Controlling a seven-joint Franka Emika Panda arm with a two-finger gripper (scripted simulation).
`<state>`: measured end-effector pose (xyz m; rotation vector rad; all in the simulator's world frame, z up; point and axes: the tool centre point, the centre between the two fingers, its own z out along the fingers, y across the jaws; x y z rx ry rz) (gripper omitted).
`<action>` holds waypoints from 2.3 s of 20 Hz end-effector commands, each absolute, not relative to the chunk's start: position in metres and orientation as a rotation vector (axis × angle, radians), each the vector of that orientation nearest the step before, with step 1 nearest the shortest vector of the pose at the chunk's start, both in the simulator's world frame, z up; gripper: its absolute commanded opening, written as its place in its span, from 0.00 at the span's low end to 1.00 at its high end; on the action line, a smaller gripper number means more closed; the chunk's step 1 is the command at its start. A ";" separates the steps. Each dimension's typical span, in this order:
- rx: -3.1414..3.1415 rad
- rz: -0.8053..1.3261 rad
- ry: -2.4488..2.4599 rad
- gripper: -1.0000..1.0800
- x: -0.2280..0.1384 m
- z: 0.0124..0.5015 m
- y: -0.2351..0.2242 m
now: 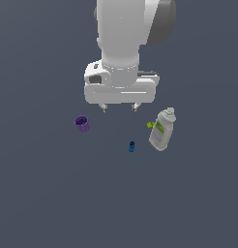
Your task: Pick up a designated object from a clutter of objects.
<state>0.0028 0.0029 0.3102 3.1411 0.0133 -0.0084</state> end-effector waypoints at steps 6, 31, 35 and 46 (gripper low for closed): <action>3.152 -0.017 0.024 0.62 0.002 0.308 0.017; 3.159 -0.004 -0.288 0.62 -0.044 0.193 -0.128; 3.143 0.000 -0.395 0.62 -0.074 0.160 -0.170; 3.091 0.001 -0.585 0.62 -0.145 0.107 -0.235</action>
